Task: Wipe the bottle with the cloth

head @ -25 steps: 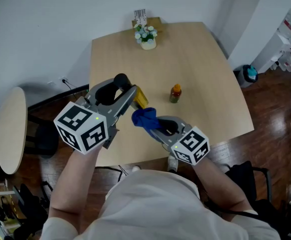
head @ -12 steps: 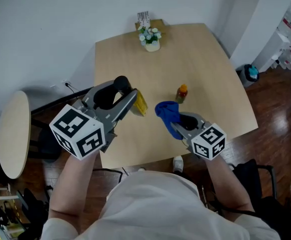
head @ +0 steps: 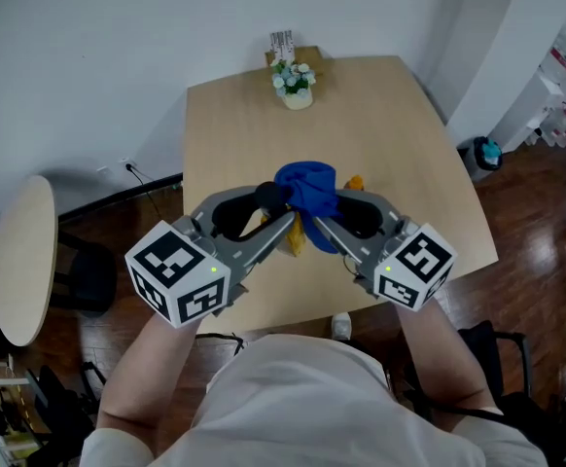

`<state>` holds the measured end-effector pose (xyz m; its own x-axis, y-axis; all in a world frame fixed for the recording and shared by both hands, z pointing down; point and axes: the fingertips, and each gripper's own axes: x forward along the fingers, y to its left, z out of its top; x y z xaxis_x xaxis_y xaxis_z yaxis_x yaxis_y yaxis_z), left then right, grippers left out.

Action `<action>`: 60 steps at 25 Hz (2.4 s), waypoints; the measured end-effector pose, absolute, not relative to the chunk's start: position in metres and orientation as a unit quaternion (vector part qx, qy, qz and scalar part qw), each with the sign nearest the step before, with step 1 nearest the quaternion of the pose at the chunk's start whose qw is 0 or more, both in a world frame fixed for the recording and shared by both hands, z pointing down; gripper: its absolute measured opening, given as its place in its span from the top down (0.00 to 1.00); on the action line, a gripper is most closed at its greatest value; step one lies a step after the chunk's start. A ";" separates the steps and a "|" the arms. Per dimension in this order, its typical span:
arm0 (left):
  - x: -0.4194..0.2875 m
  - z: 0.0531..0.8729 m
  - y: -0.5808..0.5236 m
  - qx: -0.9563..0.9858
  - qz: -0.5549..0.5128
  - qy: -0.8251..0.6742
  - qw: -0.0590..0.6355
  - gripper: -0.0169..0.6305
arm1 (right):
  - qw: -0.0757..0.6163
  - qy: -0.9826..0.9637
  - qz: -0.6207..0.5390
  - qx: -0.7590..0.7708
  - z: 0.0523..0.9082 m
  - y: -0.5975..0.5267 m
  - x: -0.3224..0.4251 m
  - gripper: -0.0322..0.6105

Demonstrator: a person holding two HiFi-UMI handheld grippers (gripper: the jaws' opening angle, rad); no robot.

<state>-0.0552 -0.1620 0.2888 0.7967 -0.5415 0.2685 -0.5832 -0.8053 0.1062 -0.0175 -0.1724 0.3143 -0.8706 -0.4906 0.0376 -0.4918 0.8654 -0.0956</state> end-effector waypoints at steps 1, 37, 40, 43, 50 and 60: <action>-0.054 0.288 -0.162 0.944 0.111 -0.297 0.092 0.73 | 0.012 -0.966 0.051 0.252 0.317 -0.174 -0.020 0.81; -0.065 0.264 -0.178 0.942 0.089 -0.317 0.070 0.73 | 0.026 -0.908 0.347 0.232 0.464 -0.148 -0.010 0.81; -0.065 0.279 -0.186 0.938 0.098 -0.324 0.073 0.73 | 0.018 -0.901 0.340 0.268 0.467 -0.143 0.020 0.81; -0.061 0.304 -0.201 0.931 0.111 -0.339 0.079 0.73 | 0.011 -0.894 0.331 0.303 0.466 -0.139 0.057 0.81; -0.049 0.373 -0.238 0.906 0.125 -0.393 0.099 0.73 | 0.026 -0.880 0.310 0.358 0.459 -0.121 0.124 0.81; -0.035 0.485 -0.296 0.857 0.137 -0.482 0.118 0.73 | 0.060 -0.872 0.316 0.369 0.457 -0.117 0.171 0.81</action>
